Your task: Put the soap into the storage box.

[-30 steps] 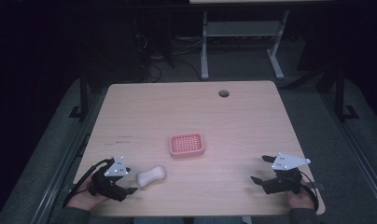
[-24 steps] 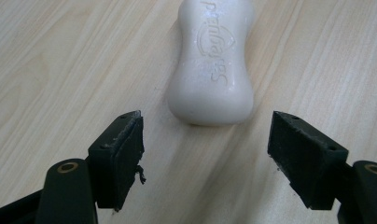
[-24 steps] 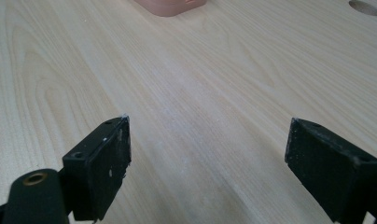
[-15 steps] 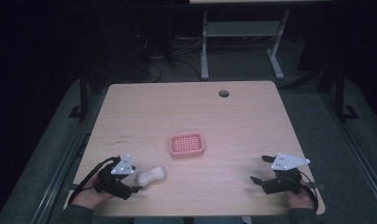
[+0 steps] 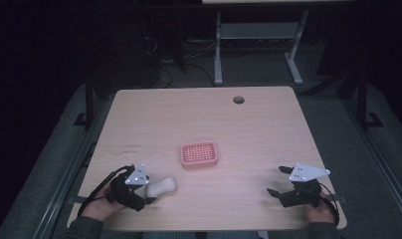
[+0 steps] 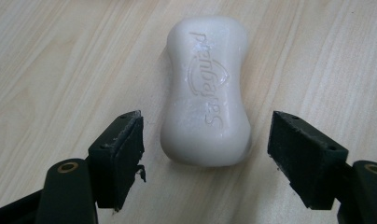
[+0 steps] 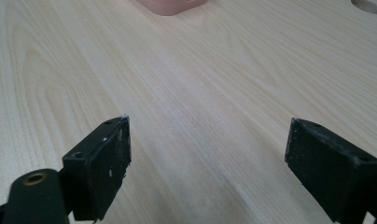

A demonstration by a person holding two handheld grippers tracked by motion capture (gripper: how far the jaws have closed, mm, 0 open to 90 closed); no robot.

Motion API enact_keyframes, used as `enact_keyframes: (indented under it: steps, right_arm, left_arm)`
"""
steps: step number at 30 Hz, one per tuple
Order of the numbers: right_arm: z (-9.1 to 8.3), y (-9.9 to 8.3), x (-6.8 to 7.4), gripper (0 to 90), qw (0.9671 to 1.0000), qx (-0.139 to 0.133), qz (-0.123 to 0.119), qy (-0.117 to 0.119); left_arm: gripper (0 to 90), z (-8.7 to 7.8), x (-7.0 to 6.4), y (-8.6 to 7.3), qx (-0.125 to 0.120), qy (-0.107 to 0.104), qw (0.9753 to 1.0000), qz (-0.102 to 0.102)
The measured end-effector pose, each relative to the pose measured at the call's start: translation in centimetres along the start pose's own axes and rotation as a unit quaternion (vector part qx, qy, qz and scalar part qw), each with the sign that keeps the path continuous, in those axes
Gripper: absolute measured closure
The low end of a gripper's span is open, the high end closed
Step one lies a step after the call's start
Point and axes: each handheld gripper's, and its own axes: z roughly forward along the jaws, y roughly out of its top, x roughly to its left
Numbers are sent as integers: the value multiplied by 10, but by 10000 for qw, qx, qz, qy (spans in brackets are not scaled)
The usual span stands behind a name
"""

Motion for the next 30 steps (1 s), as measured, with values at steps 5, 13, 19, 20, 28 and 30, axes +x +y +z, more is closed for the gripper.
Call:
enact_keyframes:
  steps: [5, 13, 19, 20, 28, 30]
  right_arm:
    - [0, 0, 0, 136, 10000, 3, 4, 17]
    - [0, 0, 0, 136, 10000, 0, -6, 18]
    - [0, 0, 1, 136, 10000, -1, 3, 26]
    - [0, 0, 1, 136, 10000, -1, 3, 26]
    - [1, 0, 0, 136, 10000, 4, 8, 32]
    - [1, 0, 0, 136, 10000, 5, 21, 45]
  left_arm:
    - [267, 0, 1, 1, -17, -24, 10000, 11]
    - [268, 1, 1, 5, -2, -64, 9999, 97]
    - [268, 5, 2, 11, 47, -128, 9998, 149]
    - [268, 6, 2, 12, 63, -132, 9998, 164]
    - [283, 13, 3, 19, 169, -186, 9995, 173]
    - [283, 15, 3, 21, 180, -177, 9995, 195]
